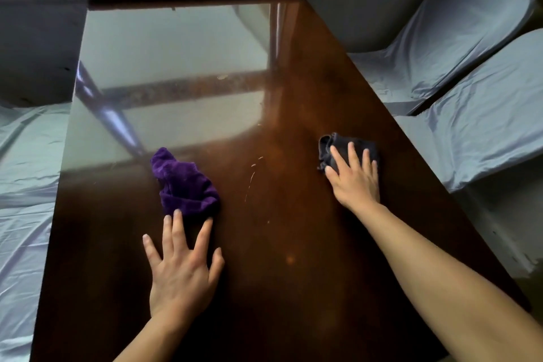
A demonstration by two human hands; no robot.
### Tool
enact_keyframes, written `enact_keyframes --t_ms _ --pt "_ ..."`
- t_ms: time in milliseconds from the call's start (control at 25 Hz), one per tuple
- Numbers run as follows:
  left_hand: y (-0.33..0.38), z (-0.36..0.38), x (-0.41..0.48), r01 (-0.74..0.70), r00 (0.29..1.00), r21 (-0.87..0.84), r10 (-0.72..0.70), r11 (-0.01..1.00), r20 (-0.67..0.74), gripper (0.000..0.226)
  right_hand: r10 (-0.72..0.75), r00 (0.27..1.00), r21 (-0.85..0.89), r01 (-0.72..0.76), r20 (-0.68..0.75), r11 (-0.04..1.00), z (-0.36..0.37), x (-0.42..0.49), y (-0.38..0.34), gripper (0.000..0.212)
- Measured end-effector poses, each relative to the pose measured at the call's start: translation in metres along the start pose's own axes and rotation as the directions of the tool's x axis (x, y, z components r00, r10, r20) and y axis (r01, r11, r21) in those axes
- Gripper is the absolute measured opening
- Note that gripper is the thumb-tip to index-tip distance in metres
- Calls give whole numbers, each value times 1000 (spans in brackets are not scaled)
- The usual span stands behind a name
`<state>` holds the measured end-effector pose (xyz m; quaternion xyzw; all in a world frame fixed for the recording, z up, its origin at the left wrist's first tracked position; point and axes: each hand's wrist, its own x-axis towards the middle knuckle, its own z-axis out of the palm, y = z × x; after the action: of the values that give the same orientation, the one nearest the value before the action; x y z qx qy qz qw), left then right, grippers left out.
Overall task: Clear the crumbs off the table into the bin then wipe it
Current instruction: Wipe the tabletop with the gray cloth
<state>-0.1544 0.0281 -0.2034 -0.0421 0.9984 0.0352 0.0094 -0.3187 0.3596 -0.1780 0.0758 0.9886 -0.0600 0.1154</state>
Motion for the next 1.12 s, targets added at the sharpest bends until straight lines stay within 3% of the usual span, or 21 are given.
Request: enact_keyframes --t_ms 80,160,280,360,480,600,680,760,920,1120 --pt "0 -3 -1 -15 1000 -11 15 1000 -1 64 -69 997 -17 68 -22 998 9 -13 -22 59" --pt "0 -4 -3 -38 999 -30 37 999 -22 61 -248 968 -84 244 -38 966 25 -52 -38 57" --pt "-2 -4 -4 -72 997 -45 70 996 -43 57 -537 843 -157 531 3 833 43 -113 -26 57" --pt "-3 -3 -4 -68 996 -44 66 997 -52 57 -629 777 -195 620 21 760 38 -113 2 58" --pt "-2 -2 -3 -61 996 -41 58 997 -61 57 -538 843 -230 525 5 820 19 -73 24 58" --pt "-2 0 -3 -58 997 -26 57 998 -55 57 -285 958 -138 282 -3 949 8 -18 2 58" --pt "-2 1 -2 -48 998 -6 48 999 -43 57 -155 988 -58 154 -19 986 9 9 -26 59" --pt "-3 2 -1 -42 999 1 42 999 -33 57 -117 993 -10 116 -31 993 9 20 -50 57" --pt "-6 5 -2 -35 999 -8 35 999 -30 56 -297 955 -39 296 -23 954 18 -22 -55 54" --pt "-6 7 -2 -12 999 -33 11 999 -36 57 -561 828 -151 553 -14 820 48 -118 -1 56"
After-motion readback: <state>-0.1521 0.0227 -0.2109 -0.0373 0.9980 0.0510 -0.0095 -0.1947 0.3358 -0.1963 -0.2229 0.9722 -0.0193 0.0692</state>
